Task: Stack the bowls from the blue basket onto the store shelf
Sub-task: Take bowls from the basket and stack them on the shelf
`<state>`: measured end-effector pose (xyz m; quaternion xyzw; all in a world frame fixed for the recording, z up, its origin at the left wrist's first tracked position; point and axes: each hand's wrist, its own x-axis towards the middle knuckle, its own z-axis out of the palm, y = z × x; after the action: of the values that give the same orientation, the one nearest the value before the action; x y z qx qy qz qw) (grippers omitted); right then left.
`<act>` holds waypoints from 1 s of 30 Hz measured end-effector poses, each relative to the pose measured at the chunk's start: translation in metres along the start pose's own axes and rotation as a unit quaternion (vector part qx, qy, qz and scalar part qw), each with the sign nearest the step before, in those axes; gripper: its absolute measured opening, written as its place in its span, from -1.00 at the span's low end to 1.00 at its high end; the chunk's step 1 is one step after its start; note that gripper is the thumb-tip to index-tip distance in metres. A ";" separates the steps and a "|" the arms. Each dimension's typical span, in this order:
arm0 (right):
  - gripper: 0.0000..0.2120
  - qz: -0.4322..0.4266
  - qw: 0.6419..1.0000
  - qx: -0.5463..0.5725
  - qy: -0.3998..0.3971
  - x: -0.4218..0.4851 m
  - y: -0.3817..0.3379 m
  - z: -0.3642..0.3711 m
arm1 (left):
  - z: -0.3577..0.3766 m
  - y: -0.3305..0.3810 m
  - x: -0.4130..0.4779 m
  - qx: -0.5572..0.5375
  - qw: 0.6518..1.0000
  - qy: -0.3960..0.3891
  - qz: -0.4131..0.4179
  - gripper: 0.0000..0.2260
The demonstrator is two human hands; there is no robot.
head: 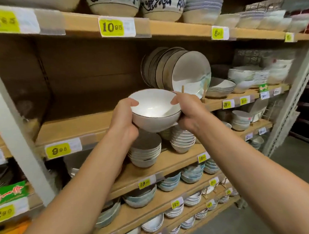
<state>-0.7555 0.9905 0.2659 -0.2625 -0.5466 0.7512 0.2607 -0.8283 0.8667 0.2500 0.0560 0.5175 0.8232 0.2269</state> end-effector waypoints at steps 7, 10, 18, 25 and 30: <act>-0.59 0.016 0.999 0.002 -0.032 0.077 -0.001 0.028 | 0.007 0.018 0.054 0.019 0.998 0.056 0.025 -0.55; -0.62 0.030 0.998 -0.005 -0.054 0.105 0.001 0.039 | 0.010 0.021 0.079 0.038 0.994 0.094 0.032 -0.57; -0.75 0.055 0.991 -0.041 -0.114 0.173 0.002 0.049 | 0.023 0.011 0.135 0.052 0.982 0.177 0.039 -0.63; -0.78 0.085 0.980 -0.051 -0.174 0.211 0.008 0.042 | 0.031 -0.003 0.156 0.026 0.975 0.213 0.065 -0.75; -0.82 0.103 0.974 -0.031 -0.197 0.219 0.014 0.037 | 0.031 -0.009 0.161 0.029 0.973 0.219 0.074 -0.69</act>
<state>-0.9413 1.1103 0.2385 -0.1722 -0.5806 0.7935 0.0602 -0.9592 0.9648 0.2333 -0.0807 0.5729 0.8144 0.0448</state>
